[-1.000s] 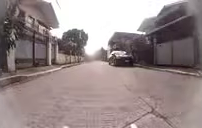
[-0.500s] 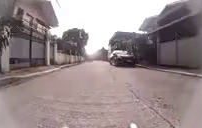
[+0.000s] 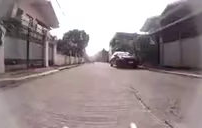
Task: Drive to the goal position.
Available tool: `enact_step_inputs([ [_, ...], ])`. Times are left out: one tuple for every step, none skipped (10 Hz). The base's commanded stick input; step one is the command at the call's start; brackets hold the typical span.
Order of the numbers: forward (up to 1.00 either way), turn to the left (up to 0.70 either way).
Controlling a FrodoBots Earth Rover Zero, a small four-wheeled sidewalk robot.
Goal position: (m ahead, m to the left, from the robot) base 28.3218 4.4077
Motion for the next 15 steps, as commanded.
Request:
enact_step_inputs([
  [0.70, 0.01],
  [0.70, 0.01],
  [0.70, 0.01],
  [0.70, 0.01],
  [0.70, 0.01],
  [0.70, 0.01],
  [0.70, 0.01],
  [0.70, 0.01],
  [0.70, 0.01],
  [0.70, 0.01],
  [0.70, 0.01],
  [0.70, 0.01],
  [0.70, 0.01],
  [0.70, 0.01],
  [0.70, 0.01],
])
